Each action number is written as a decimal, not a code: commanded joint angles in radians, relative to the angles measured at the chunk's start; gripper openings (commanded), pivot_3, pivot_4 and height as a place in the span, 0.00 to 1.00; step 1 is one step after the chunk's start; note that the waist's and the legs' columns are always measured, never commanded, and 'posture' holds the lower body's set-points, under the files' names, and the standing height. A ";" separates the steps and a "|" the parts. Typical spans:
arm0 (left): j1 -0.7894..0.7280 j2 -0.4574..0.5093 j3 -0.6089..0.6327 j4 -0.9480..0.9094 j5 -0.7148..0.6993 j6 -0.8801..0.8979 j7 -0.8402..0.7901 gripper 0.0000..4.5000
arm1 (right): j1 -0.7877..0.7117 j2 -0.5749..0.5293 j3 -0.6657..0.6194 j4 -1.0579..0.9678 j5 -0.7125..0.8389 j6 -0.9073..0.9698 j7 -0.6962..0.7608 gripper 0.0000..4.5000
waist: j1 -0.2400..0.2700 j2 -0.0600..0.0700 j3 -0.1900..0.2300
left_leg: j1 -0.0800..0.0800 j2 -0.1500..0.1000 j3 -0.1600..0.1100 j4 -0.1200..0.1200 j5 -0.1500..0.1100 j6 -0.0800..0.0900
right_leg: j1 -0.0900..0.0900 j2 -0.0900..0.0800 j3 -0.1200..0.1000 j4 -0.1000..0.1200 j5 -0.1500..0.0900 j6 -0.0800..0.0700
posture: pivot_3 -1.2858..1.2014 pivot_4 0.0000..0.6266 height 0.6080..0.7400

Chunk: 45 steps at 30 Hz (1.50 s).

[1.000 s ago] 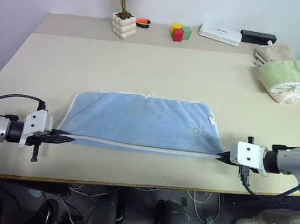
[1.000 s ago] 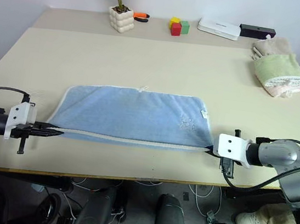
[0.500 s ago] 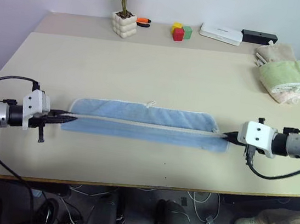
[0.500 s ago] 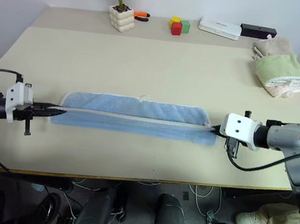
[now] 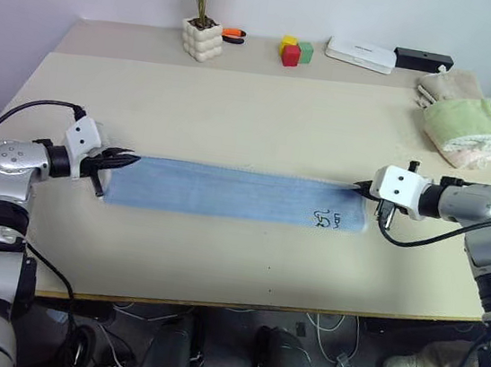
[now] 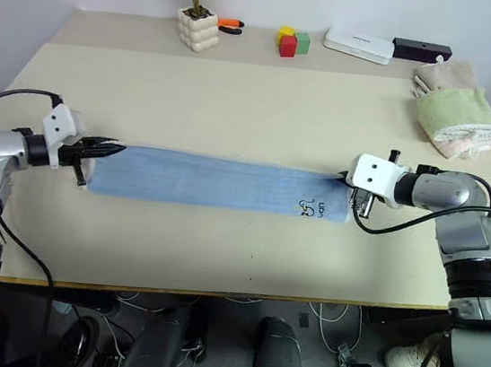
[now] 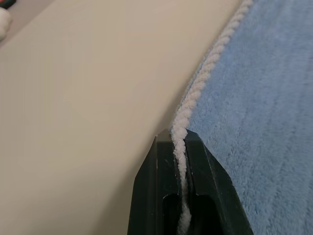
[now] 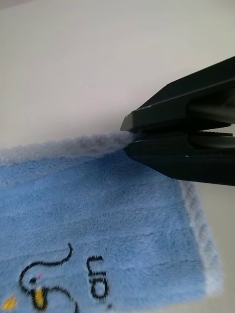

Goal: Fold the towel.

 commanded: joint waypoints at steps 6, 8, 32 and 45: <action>-0.051 -0.038 -0.009 0.099 0.048 0.063 0.047 0.06 | -0.044 0.034 -0.003 0.089 -0.045 -0.050 -0.074 0.06 | 0.001 0.000 0.000 | 0.000 0.000 0.000 0.001 0.000 0.000 | 0.000 0.000 0.000 0.001 0.000 0.000 | 0.52 0.24 1.00; -0.055 -0.048 -0.007 0.103 0.053 0.058 0.064 0.20 | -0.050 0.038 0.002 0.116 -0.063 -0.068 -0.094 0.19 | 0.002 0.000 0.000 | 0.000 0.000 0.000 0.001 0.000 0.000 | 0.000 0.000 0.000 0.002 0.000 0.000 | 0.52 0.24 1.00; 0.131 -0.319 0.151 -0.827 -0.327 0.815 0.361 0.01 | 0.125 0.590 -0.211 -0.577 0.271 0.710 -0.640 0.00 | 0.003 -0.001 -0.001 | 0.002 0.000 -0.007 0.003 0.002 -0.003 | 0.001 0.000 0.001 0.011 0.000 0.000 | 0.52 0.24 1.00; 0.327 -0.491 0.037 -0.852 -0.179 0.808 0.660 0.01 | 0.219 0.711 -0.174 -0.379 0.180 0.586 -0.822 0.00 | -0.001 -0.001 -0.001 | 0.007 0.000 -0.007 0.001 0.001 -0.001 | 0.004 0.001 0.002 0.010 -0.001 0.000 | 0.52 0.24 1.00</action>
